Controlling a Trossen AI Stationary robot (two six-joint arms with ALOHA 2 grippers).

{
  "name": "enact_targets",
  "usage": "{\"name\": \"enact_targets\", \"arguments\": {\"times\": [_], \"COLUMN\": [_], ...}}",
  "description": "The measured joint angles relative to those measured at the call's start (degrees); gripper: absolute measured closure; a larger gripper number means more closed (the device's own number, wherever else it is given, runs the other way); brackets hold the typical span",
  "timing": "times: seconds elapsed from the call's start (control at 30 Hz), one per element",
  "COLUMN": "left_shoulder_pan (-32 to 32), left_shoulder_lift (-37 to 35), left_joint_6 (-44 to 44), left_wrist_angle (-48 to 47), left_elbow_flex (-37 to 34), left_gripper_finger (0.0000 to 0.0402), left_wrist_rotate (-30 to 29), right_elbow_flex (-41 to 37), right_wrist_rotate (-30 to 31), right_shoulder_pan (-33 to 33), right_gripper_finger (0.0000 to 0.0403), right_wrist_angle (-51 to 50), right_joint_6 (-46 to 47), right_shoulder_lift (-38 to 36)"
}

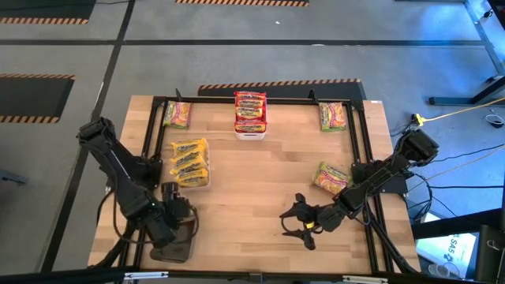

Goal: Sort Maruchan noodles
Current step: Put the green noodle pack into the black bin

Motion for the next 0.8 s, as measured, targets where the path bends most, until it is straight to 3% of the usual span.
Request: {"name": "enact_targets", "arguments": {"times": [0.17, 0.37, 0.63, 0.7, 0.8], "left_shoulder_pan": [-0.54, -5.07, -10.41, -9.4, -7.56], "left_shoulder_lift": [-0.02, 0.95, 5.55, 6.31, 8.1], "left_joint_6": [-10.22, -19.54, -51.81, -55.43, -53.98], "left_wrist_angle": [4.74, 18.23, 13.3, 13.96, 13.2], "left_elbow_flex": [4.32, 3.45, 1.42, 0.51, -0.7], "left_gripper_finger": [0.0181, 0.0181, 0.0181, 0.0181, 0.0181], "left_wrist_rotate": [0.15, 0.63, 4.59, 6.88, 10.58], "right_elbow_flex": [0.0, 0.01, 0.02, 0.02, 0.02], "right_wrist_rotate": [1.35, 2.4, 2.2, 1.61, 1.18], "right_shoulder_pan": [0.0, -0.02, -1.37, -2.3, -3.2], "right_gripper_finger": [0.0136, 0.0136, 0.0136, 0.0136, 0.0136], "right_wrist_angle": [0.0, 0.33, 0.46, 0.48, 0.46], "right_joint_6": [0.15, 0.17, -0.41, -1.47, -2.87], "right_shoulder_lift": [-0.02, -0.02, -0.02, -0.02, -0.02]}}
